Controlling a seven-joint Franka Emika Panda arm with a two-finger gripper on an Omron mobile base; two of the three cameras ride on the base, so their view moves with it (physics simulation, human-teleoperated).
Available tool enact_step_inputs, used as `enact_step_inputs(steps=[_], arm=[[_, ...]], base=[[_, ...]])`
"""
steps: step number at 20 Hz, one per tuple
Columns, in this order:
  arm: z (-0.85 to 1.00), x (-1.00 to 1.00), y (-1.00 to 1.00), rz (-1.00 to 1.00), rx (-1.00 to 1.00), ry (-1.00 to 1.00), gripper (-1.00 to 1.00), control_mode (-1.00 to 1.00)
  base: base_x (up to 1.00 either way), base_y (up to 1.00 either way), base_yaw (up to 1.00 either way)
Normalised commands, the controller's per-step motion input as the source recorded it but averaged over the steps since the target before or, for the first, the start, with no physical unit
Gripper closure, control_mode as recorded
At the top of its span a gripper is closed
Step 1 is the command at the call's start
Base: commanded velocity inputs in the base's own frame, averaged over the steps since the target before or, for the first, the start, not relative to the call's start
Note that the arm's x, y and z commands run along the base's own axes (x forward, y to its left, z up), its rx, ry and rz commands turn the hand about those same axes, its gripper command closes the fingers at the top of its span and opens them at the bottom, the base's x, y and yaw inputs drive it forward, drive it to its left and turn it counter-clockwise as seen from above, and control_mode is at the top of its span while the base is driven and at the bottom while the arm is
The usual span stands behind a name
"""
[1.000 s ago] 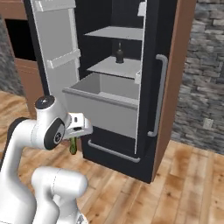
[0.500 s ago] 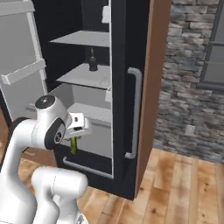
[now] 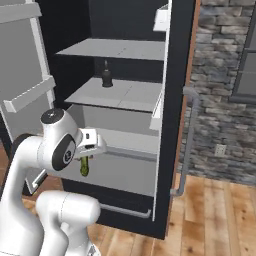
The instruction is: Place the squash and tomato inside the fridge drawer. Close the drawer after placing the vegetables.
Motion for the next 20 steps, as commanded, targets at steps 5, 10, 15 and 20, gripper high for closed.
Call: enact_step_inputs(steps=[5, 10, 15, 20], arm=[[0.0, 0.0, 0.0, 0.0, 0.0, 0.0, 1.0, 1.0], [0.0, 0.0, 0.0, 0.0, 0.0, 0.0, 1.0, 1.0], [0.0, 0.0, 0.0, 0.0, 0.0, 0.0, 1.0, 1.0], [0.0, 0.0, 0.0, 0.0, 0.0, 0.0, 1.0, 1.0]], base=[[0.38, 0.08, -0.15], [0.57, -0.14, -0.03], [0.52, -0.11, 0.0], [0.51, -0.46, 0.0]])
